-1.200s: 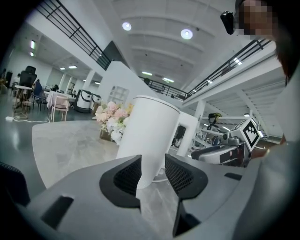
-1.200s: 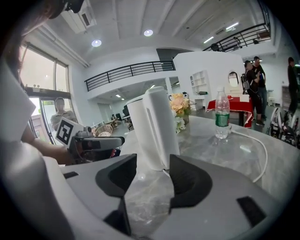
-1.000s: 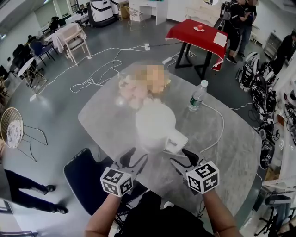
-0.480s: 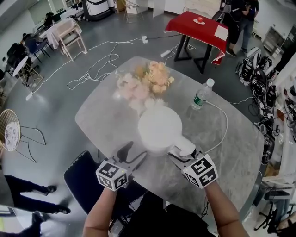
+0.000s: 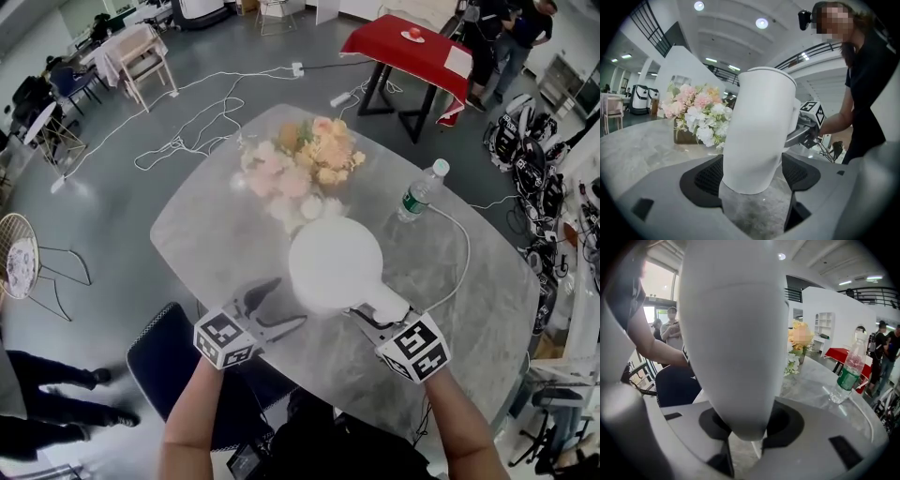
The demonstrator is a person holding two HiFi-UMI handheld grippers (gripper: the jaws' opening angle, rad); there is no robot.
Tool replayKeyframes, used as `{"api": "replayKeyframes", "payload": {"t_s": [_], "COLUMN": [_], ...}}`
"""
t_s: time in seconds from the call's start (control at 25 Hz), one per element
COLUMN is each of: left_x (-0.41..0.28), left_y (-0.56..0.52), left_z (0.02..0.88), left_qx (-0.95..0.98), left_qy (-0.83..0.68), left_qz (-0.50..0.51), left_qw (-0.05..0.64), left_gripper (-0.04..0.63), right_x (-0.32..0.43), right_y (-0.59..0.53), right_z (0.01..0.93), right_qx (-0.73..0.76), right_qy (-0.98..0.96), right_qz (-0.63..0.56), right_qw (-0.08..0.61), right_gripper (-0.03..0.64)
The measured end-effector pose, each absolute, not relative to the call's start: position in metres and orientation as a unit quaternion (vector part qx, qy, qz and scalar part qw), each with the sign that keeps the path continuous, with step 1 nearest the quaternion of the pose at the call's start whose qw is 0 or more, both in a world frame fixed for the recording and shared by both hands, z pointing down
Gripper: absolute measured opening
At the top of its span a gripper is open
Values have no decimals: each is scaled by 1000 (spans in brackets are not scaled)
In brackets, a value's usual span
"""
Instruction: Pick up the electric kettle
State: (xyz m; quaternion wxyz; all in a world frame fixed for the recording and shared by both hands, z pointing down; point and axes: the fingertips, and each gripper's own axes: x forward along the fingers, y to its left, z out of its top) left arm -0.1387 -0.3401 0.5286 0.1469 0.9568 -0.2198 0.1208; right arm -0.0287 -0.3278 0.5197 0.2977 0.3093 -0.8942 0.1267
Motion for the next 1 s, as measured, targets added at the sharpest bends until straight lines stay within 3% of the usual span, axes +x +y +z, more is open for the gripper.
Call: {"api": "replayKeyframes", "payload": {"t_s": [0.44,0.72,1.0], "left_x": [-106,-86,-81], "left_y": [-359,-367,-366], "left_z": [524,524,532], "left_qx": [976,983,985], "left_qy": [-149,-117,-128], "left_qz": [75,71,98], "left_qw": [137,119,56], "left_gripper": [526,560,559], "right_x": [-28,-27,-28], "right_y": [-331,-333,-333], "right_z": [522,524,523], "right_qx": [282,276,280], "right_qy": [-902,-904,-904], "right_qz": [145,145,141], "right_qw": [293,293,290], "right_gripper": [129,129,129]}}
